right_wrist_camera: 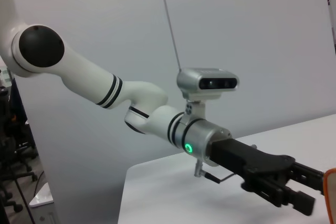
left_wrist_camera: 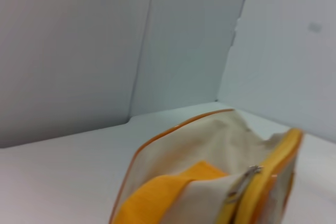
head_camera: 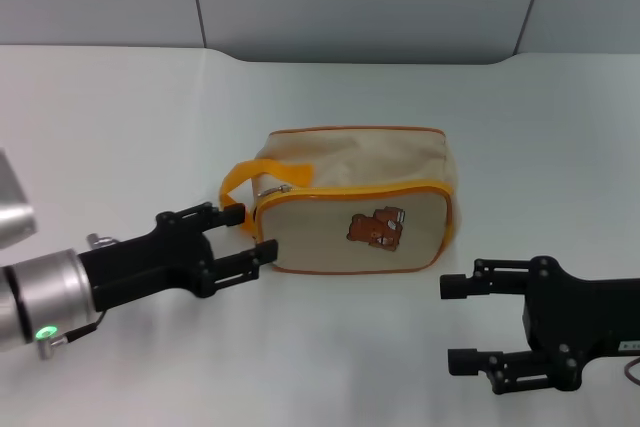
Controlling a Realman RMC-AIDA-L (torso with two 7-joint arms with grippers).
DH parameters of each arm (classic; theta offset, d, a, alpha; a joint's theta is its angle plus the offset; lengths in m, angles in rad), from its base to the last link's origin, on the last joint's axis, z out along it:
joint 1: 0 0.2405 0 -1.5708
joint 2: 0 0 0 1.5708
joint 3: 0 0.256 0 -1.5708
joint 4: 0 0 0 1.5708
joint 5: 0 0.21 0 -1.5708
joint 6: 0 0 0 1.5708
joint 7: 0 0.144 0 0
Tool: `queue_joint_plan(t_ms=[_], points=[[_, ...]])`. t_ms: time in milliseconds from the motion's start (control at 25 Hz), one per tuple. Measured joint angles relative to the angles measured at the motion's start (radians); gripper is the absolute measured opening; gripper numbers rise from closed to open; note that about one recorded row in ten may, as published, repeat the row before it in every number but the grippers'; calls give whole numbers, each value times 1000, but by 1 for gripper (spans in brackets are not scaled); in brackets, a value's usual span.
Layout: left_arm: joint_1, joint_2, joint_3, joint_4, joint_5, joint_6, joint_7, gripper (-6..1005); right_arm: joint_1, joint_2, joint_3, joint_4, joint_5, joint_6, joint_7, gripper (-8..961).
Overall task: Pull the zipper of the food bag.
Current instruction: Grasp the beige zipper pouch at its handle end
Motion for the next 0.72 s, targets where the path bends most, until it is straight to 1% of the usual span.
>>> queue_joint_plan(t_ms=[80,160,360,680,720], points=[[-29,-3,0,-37,-9,-40,6,663,0,0,0,0,0,2,0,743],[-40,-4,-1,-56,-21,-48,17,660,0,-1,1,0,1,4,0,743],[-59,-7,-1,-92,-56,-60,48,651,0,0,2,0,1,14,0,733],[-76,-9,-1,-134,-76,-77,72,638,0,-1,2,-1,4,20,0,708],[-78,-9,-1,-138,-77,-77,77,596,0,0,2,-2,4,22,0,705]])
